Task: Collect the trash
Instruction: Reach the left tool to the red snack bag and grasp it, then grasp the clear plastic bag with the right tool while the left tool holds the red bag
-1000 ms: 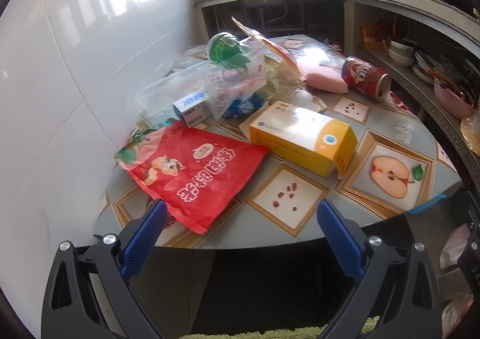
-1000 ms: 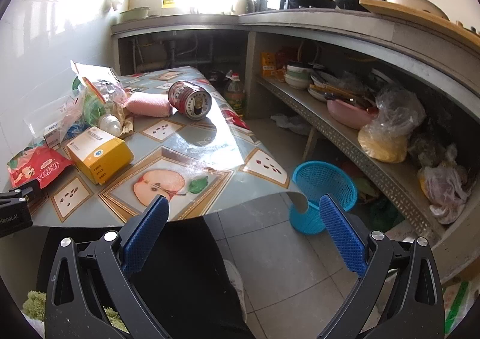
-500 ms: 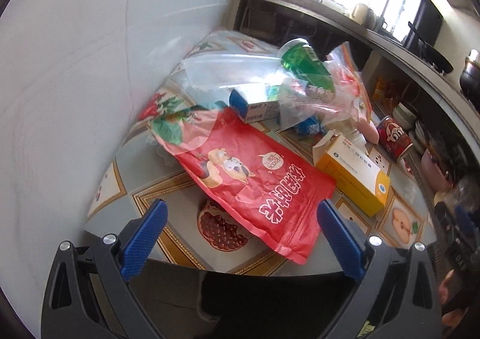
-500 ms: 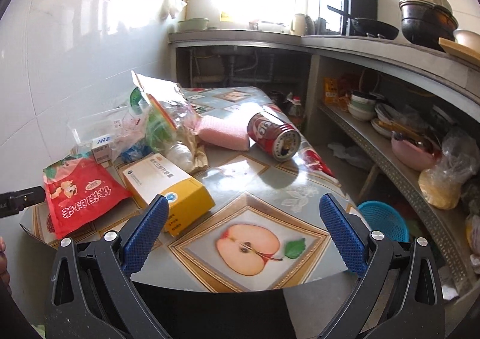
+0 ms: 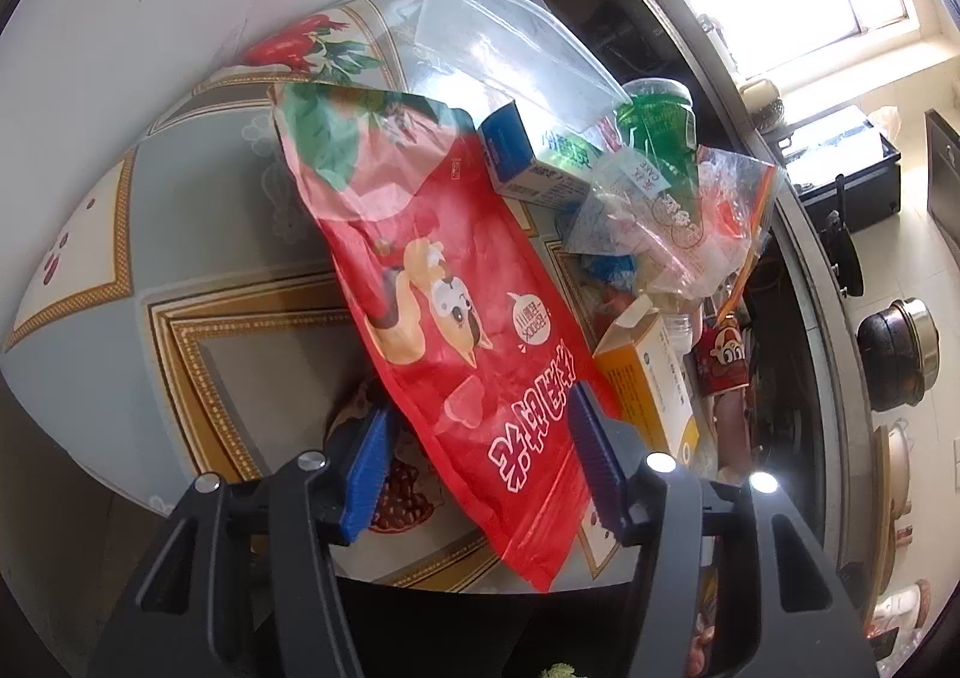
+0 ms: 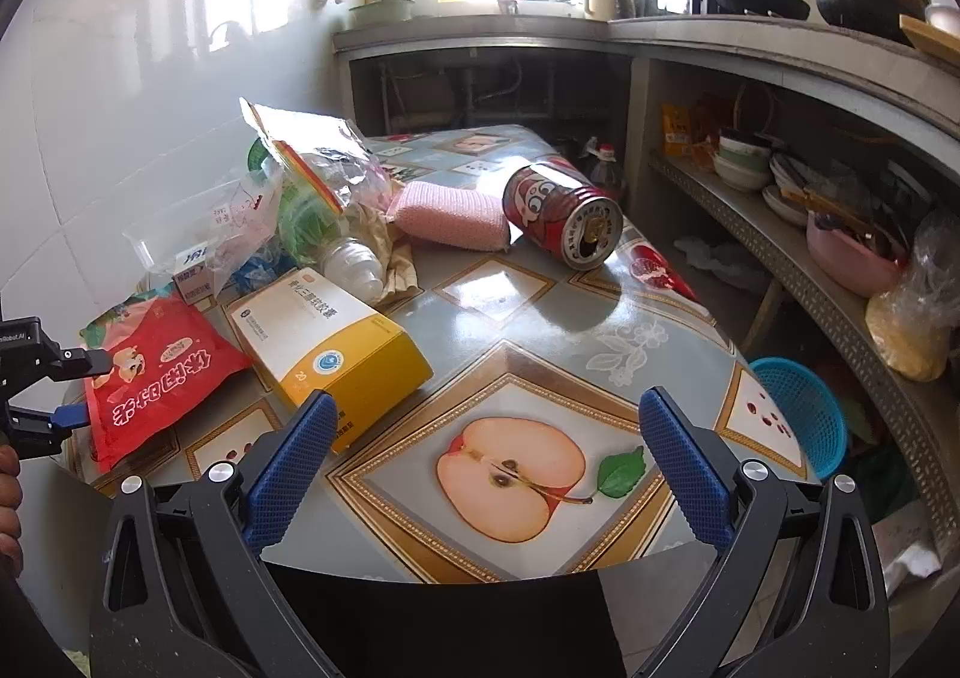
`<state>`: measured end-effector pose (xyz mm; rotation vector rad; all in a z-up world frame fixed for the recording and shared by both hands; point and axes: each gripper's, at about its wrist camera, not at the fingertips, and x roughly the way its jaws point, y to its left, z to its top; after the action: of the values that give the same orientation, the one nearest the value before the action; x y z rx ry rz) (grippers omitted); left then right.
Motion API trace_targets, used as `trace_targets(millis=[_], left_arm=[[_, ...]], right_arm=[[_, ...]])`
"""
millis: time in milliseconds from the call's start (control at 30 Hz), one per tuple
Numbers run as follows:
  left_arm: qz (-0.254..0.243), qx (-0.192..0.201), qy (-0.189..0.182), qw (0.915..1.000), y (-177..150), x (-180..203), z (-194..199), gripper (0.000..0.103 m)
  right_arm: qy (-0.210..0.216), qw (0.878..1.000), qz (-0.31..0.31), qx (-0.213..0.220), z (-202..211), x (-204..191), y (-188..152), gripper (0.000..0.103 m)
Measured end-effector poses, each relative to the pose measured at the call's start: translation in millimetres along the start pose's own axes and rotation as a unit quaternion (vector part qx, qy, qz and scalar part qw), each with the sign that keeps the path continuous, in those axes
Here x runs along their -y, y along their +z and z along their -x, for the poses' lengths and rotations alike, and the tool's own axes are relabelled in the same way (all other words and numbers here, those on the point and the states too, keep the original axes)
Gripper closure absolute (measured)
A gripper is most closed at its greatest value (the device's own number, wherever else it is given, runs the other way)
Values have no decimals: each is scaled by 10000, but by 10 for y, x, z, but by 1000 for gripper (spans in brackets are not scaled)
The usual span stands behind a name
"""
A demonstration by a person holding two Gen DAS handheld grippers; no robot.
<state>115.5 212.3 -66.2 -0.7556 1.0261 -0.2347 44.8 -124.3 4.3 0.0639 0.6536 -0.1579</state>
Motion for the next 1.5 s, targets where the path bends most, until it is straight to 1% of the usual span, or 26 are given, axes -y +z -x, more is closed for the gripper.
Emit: trace_targets(millis=[67, 200, 267, 333, 433, 500, 600, 700, 733, 833, 933, 1000, 1067, 1100, 1133, 1167, 1233, 1300, 1367, 1400, 1500], left_arm=[[49, 25, 16, 10000, 30, -3, -28, 53], [226, 33, 15, 9997, 59, -56, -42, 66], [334, 44, 0, 9994, 68, -99, -37, 73], [421, 36, -4, 9991, 84, -156, -32, 85], [461, 78, -3, 9989, 78, -207, -4, 92], [408, 142, -13, 9991, 62, -209, 39, 95], [220, 278, 22, 9994, 25, -180, 146, 99], [-47, 474, 136, 9988, 0, -98, 282, 102], [-174, 540, 237, 9981, -9, -64, 330, 103], [-670, 710, 801, 9920, -43, 60, 422, 103], [-989, 774, 1059, 9864, -85, 128, 439, 103], [-1162, 815, 1129, 9834, -112, 160, 436, 103], [-1257, 795, 1154, 9821, -127, 178, 420, 103], [-1292, 780, 1163, 9817, -132, 177, 417, 103], [-1327, 765, 1187, 9810, -138, 183, 411, 103], [-1368, 754, 1213, 9802, -154, 178, 414, 103], [-1447, 740, 1267, 9785, -173, 173, 417, 103], [-1485, 698, 1284, 9780, -187, 159, 415, 103], [-1471, 647, 1260, 9789, -194, 137, 410, 103], [-1465, 634, 1256, 9791, -194, 127, 409, 103], [-1467, 616, 1254, 9793, -198, 108, 406, 103]], right_arm=[[5, 10000, -18, -50, -20, 11, -5, 7], [-3, 10000, -13, -77, -26, 3, -8, 7], [-19, 10000, -15, -44, -8, 3, 1, 7], [-26, 10000, -22, -15, 9, 12, 4, 7], [-48, 10000, -22, 8, 25, 30, 17, 7], [-53, 10000, -7, 43, 40, 40, 32, 7], [-50, 9999, 52, 120, 57, 28, 69, 7], [16, 9997, 120, 219, 76, -13, 133, 7], [80, 9995, 163, 268, 83, -38, 164, 7], [315, 9973, 422, 519, 120, -171, 290, 7], [787, 9892, 893, 855, 176, -394, 470, 7], [1173, 9782, 1383, 1009, 164, -609, 600, 8], [1471, 9636, 1958, 1074, 105, -841, 709, 19], [1551, 9564, 2222, 1091, 73, -943, 743, 21], [1596, 9477, 2526, 1123, 29, -1062, 779, 29], [1593, 9391, 2814, 1168, -20, -1181, 810, 33], [1613, 9198, 3381, 1169, -148, -1407, 843, 35], [1599, 8987, 3950, 1039, -321, -1636, 853, 36], [1527, 8754, 4484, 963, -473, -1851, 830, 36], [1500, 8606, 4781, 907, -562, -1964, 804, 35], [1324, 8267, 5412, 782, -805, -2204, 720, 33]])
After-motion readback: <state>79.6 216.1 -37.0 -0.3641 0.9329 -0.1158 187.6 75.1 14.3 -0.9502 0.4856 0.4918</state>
